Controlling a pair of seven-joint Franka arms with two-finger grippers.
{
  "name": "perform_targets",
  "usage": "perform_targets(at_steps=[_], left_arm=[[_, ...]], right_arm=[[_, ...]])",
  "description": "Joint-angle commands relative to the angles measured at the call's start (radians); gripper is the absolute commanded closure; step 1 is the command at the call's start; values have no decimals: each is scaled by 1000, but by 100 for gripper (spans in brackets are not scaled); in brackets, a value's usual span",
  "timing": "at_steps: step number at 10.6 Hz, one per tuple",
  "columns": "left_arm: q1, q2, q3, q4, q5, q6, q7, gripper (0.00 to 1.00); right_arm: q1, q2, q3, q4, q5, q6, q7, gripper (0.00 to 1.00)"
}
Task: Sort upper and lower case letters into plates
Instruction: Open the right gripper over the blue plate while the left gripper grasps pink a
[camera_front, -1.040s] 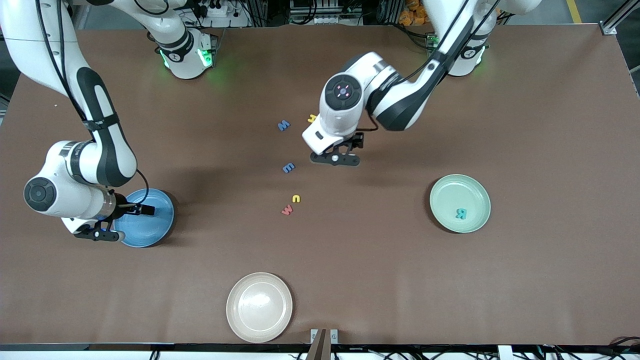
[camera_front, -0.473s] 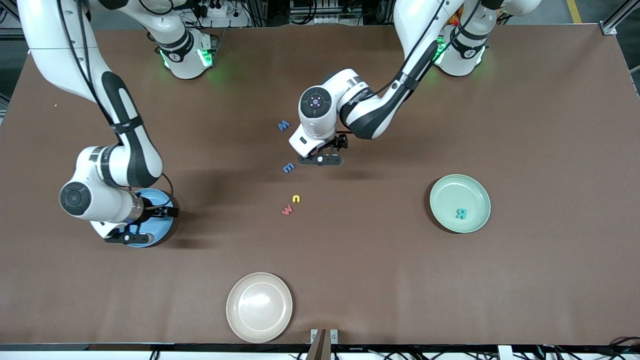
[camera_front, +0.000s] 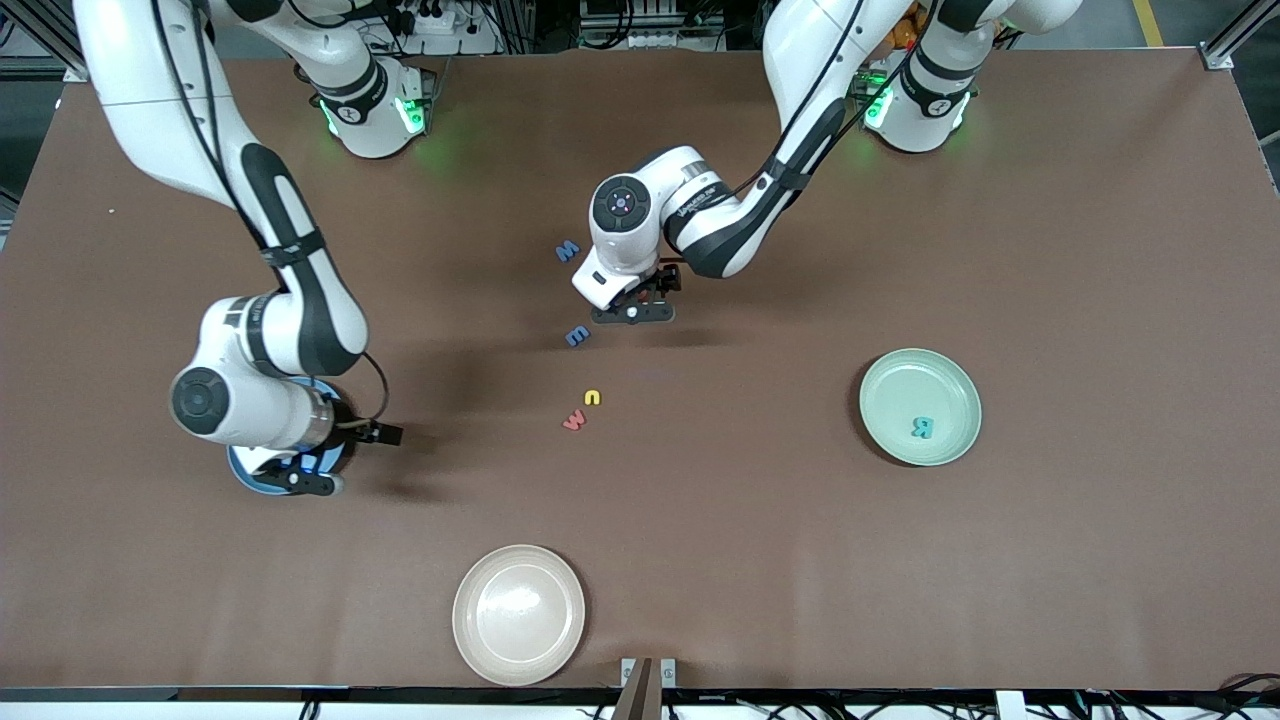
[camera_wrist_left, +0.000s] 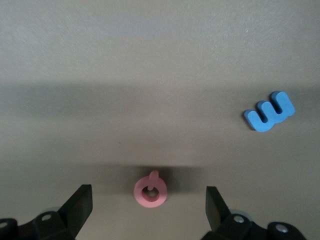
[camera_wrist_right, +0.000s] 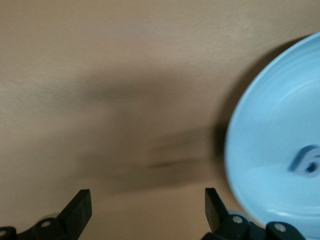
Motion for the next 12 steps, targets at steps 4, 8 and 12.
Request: perform_targets(at_steps=[4, 8, 12], left_arm=[[-23, -10, 8, -93, 92, 97, -67, 5], [-40, -10, 8, -151, 156, 164, -105, 13], [-38, -11, 6, -156, 167, 178, -119, 26]], right_arm=[[130, 66, -5, 116, 16, -5, 355, 0], [221, 134, -5, 204, 14, -6, 613, 0], [226, 144, -5, 212, 14, -5, 633, 0]])
